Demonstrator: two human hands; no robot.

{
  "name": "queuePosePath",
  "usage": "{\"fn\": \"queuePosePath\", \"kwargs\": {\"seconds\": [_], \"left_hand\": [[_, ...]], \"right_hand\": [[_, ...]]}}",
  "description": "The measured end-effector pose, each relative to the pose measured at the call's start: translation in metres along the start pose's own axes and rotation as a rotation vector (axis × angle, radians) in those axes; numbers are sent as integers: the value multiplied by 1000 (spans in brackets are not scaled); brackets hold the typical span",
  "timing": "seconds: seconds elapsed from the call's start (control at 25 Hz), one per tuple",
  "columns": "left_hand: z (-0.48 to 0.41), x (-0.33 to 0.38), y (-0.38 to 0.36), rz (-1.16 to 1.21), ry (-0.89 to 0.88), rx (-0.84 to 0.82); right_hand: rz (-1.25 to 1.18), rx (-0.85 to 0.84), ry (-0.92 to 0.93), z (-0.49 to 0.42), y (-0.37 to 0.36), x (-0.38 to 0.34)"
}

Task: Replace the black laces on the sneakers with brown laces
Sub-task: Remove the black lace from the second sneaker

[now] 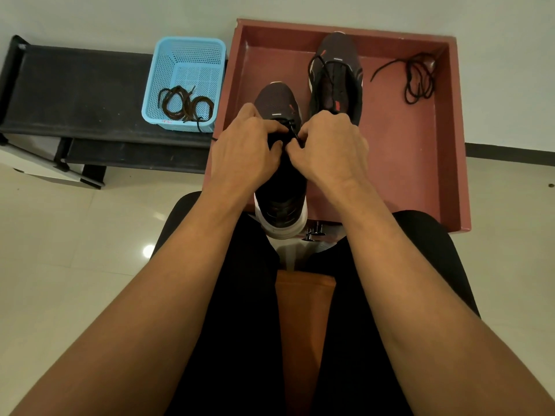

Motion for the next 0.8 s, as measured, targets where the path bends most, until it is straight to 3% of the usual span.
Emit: {"fn": "queuePosePath", "kwargs": {"seconds": [0.28,0.48,0.6,0.68,0.8], "left_hand": [[-2,-6,0,67,27,52],[9,-45,17,273,373,254],[20,-63,17,267,505,232],[16,-57,19,239,376,242],[5,-26,25,104,34,266]], "right_hand": [[-34,-38,-12,1,0,2],[-40,-68,-28,-2,2,7],[-43,-77,-21,-1,2,8],[-38,-74,-19,0,3,8],[-40,-70,-10,-1,3,9]]}}
Point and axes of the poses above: each hand's wrist, its own z-axis away from the middle knuckle, its own y-axis out of the back of the hand, x = y × z, the point moved 5 cm from there along -z, towards the middle knuckle, and after that the axes turned 14 degrees about -y, right-handed, at the moved point
